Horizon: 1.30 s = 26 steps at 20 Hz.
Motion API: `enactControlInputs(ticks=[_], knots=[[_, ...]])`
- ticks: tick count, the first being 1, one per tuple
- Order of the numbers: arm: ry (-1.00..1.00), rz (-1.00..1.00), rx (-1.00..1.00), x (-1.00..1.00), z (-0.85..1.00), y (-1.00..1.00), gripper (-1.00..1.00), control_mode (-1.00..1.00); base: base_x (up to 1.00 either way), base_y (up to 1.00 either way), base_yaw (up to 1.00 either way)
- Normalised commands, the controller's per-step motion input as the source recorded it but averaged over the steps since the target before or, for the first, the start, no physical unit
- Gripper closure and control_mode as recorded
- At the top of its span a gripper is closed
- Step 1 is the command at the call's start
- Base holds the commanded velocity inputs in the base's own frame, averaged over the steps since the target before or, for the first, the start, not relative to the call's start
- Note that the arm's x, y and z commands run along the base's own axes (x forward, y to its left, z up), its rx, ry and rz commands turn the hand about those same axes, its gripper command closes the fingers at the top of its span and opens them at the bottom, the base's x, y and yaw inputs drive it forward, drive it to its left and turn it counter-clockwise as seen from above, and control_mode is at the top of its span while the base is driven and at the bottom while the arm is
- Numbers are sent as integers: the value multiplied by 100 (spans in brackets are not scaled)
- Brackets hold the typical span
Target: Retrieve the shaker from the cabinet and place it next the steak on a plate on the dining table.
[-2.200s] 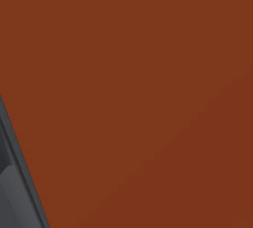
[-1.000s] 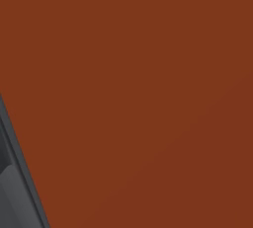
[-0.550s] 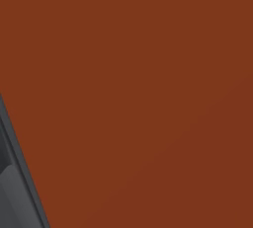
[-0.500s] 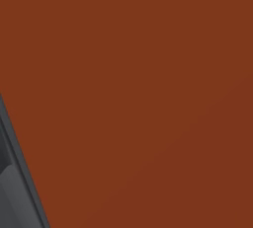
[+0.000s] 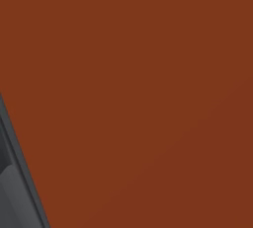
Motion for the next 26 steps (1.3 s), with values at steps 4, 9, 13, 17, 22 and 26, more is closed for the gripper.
enactControlInputs(ticks=[4, 9, 13, 17, 22, 26], knots=[[8, 9, 0, 13, 0, 0, -100, -100, 0, 0, 0], [0, 7, 0, 18, 0, 0, -100, -100, 0, 0, 0], [0, 3, 0, 25, 0, 0, -100, -100, 0, 0, 0], [0, 2, 0, 25, -1, 0, -100, -100, 0, 0, 0], [0, 0, 0, 35, 0, 0, -100, -100, 0, 0, 0], [0, 0, 0, 31, 0, 0, -100, -100, 0, 0, 0]])
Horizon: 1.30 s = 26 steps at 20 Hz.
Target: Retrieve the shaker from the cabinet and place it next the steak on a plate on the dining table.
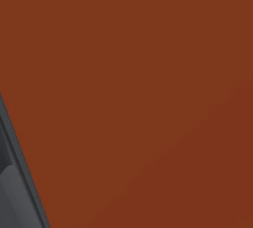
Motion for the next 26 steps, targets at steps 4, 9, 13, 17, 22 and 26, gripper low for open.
enactControlInputs(ticks=[4, 9, 13, 17, 22, 26], knots=[[0, 0, 0, 27, 0, -1, -100, -100, 0, 0, 0], [0, 1, 0, 21, 0, -9, -100, -100, 0, 0, 0], [0, 1, 0, 20, 0, -12, -100, -100, 0, 0, 0], [0, 1, 0, 19, -1, -13, -100, -100, 0, 0, 0], [0, 1, 0, 17, -4, -9, -100, -100, 0, 0, 0], [1, 2, 0, 18, -7, -9, -100, -100, 0, 0, 0]])
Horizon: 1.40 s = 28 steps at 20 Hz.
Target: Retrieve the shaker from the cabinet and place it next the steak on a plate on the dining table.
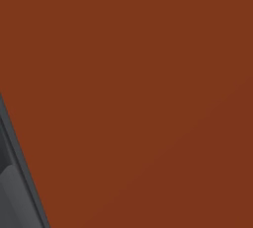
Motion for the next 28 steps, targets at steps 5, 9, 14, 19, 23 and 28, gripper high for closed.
enactControlInputs(ticks=[5, 9, 14, 19, 23, 28], knots=[[0, 2, 0, 15, -6, -7, -100, -100, 0, 0, 0], [0, 2, 0, 17, -7, -1, -100, -100, 0, 0, 0], [0, 2, 0, 24, -8, 0, -100, -100, 0, 0, 0], [0, 2, 0, 24, -7, -1, -100, -100, 0, 0, 0], [0, 2, 0, 23, -4, -7, -100, -100, 0, 0, 0], [0, 3, 0, 21, -2, -12, -100, -100, 0, 0, 0]])
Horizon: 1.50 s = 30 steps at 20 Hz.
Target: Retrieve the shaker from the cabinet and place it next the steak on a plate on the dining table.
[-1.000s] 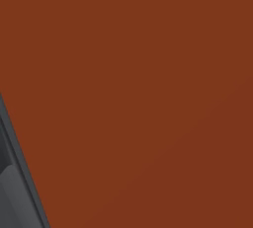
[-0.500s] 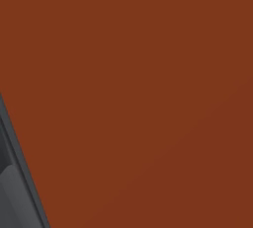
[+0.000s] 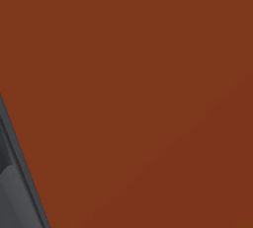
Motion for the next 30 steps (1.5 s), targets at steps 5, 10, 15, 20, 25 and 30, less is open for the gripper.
enactControlInputs(ticks=[5, 10, 15, 20, 25, 30], knots=[[0, 3, 0, 17, -1, -11, -100, -100, 0, 0, 0], [0, 3, 0, 13, -5, -8, -100, -100, 0, 0, 0], [0, 3, 0, 11, -8, -1, -100, -100, 0, 0, 0], [0, 2, 0, 2, -8, 0, 100, -100, 0, 0, 0], [0, 2, 0, -7, -5, 0, 100, -100, 0, 0, 0], [-7, 5, -4, -84, -6, 21, 100, -100, 0, 0, 0]])
